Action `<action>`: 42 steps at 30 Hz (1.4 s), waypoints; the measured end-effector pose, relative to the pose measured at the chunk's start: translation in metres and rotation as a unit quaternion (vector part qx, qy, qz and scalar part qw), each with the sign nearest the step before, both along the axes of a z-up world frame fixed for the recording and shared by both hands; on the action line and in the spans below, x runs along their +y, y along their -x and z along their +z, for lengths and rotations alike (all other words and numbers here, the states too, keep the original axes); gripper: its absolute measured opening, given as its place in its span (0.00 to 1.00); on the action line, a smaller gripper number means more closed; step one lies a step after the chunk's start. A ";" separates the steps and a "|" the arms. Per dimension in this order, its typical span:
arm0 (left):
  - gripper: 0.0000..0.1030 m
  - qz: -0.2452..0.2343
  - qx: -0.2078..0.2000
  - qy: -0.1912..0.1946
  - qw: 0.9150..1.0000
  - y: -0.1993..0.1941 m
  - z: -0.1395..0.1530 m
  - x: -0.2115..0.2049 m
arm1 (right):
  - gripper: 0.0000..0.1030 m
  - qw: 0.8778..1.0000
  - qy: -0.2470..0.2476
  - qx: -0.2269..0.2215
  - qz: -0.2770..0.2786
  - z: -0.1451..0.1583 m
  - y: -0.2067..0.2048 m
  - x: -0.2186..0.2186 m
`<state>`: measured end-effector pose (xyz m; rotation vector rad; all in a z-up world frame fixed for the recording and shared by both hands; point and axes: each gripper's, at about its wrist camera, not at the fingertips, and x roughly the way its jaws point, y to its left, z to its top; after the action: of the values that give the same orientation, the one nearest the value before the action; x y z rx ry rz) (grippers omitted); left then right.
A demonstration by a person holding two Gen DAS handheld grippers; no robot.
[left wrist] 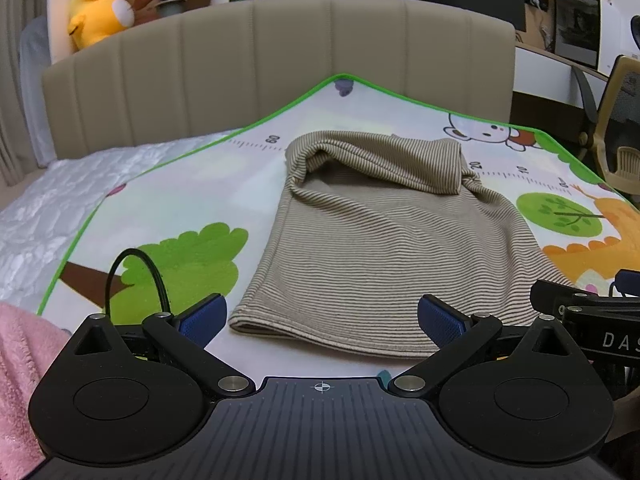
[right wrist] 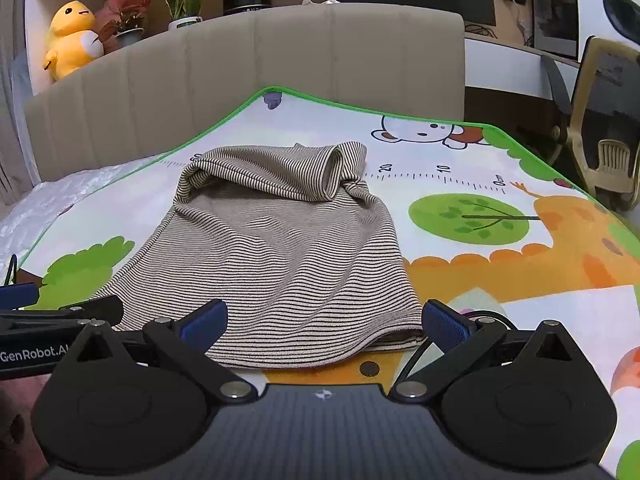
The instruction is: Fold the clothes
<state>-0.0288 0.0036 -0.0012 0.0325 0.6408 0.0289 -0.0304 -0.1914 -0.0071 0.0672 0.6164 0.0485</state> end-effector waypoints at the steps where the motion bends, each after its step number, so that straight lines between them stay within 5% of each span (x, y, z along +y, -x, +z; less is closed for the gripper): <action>1: 1.00 0.000 0.000 0.000 1.000 0.000 0.000 0.000 | 1.00 1.000 0.000 0.000 0.000 0.000 0.000 0.000; 42: 1.00 0.002 0.003 -0.005 1.000 0.000 0.001 -0.001 | 1.00 1.000 0.000 0.006 0.004 -0.001 0.000 0.001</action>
<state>-0.0285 0.0022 -0.0003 0.0410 0.6462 0.0355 -0.0305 -0.1904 -0.0086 0.0643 0.6290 0.0562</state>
